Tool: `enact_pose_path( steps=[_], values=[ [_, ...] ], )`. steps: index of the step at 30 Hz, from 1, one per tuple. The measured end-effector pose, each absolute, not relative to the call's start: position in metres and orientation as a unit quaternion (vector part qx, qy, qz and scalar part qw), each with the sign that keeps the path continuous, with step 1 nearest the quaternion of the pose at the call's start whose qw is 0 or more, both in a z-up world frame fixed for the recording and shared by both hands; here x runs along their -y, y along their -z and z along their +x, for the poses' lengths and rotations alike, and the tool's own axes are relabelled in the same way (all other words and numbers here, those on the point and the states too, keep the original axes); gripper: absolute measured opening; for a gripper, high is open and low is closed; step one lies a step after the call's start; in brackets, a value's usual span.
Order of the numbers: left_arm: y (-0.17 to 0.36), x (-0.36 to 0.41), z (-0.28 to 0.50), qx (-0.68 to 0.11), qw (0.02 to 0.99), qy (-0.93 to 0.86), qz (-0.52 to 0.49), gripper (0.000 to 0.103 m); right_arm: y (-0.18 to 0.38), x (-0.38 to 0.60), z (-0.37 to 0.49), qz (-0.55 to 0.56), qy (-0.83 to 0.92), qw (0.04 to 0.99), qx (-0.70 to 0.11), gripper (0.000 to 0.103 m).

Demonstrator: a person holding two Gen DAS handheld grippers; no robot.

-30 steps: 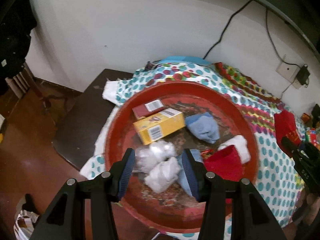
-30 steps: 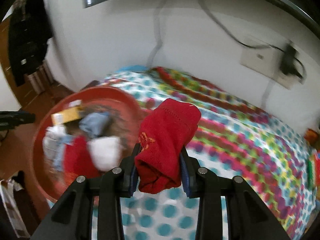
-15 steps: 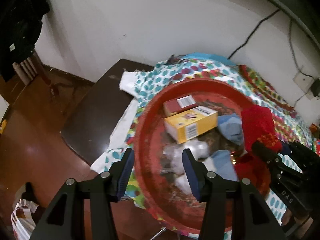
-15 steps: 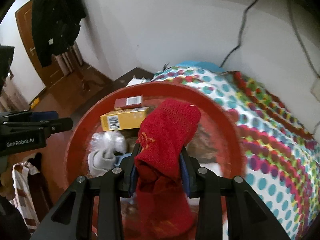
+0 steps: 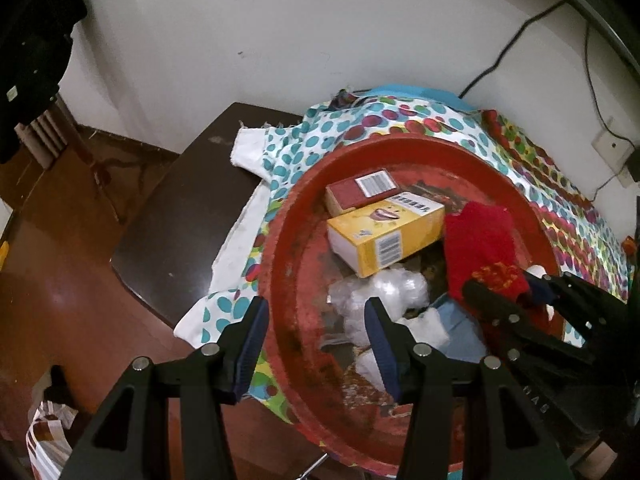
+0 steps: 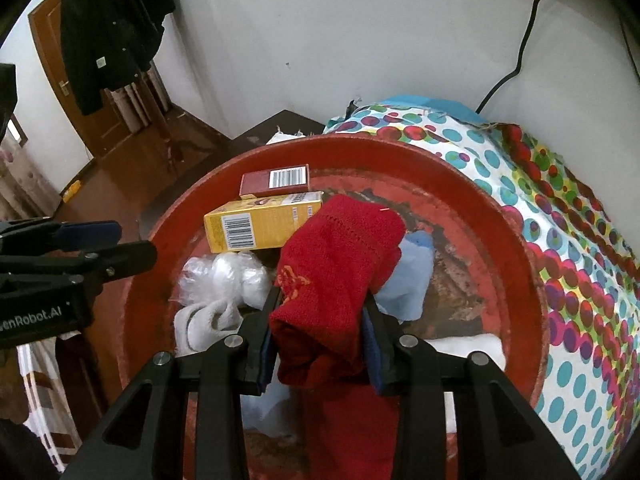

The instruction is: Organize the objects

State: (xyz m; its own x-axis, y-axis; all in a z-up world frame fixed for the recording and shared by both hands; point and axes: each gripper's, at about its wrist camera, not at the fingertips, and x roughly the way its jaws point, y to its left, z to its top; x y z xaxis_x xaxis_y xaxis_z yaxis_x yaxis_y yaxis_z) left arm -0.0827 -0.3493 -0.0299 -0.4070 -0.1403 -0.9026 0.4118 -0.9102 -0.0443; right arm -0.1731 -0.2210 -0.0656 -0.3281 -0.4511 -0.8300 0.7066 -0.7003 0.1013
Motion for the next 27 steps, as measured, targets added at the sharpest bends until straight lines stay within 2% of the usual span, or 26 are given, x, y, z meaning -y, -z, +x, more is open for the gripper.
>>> enact_pose_path(
  steps=[3,6,8,12,14,19,27],
  values=[
    [0.028,0.344,-0.085,-0.126,0.157,0.833,0.515,0.051,0.063,0.219,-0.166,0.446,0.805,0.361,-0.15,0.04],
    [0.024,0.338,-0.086,-0.123,0.145,0.838,0.512,0.051,0.054,0.213,-0.156,0.44,0.809,0.361,-0.145,0.05],
    [0.022,0.337,-0.087,-0.127,0.142,0.839,0.51,0.051,0.043,0.205,-0.149,0.432,0.818,0.352,-0.145,0.063],
    [0.017,0.332,-0.086,-0.126,0.141,0.838,0.511,0.051,0.023,0.188,-0.133,0.427,0.826,0.336,-0.149,0.076],
    [0.012,0.327,-0.086,-0.128,0.142,0.837,0.512,0.051,0.015,0.172,-0.123,0.425,0.83,0.335,-0.137,0.089],
    [0.004,0.309,-0.08,-0.152,0.114,0.841,0.507,0.051,0.009,0.142,-0.106,0.422,0.836,0.329,-0.12,0.092],
    [0.015,0.263,-0.075,-0.108,0.11,0.829,0.537,0.051,0.026,0.114,-0.1,0.46,0.823,0.321,-0.088,0.092]
  ],
)
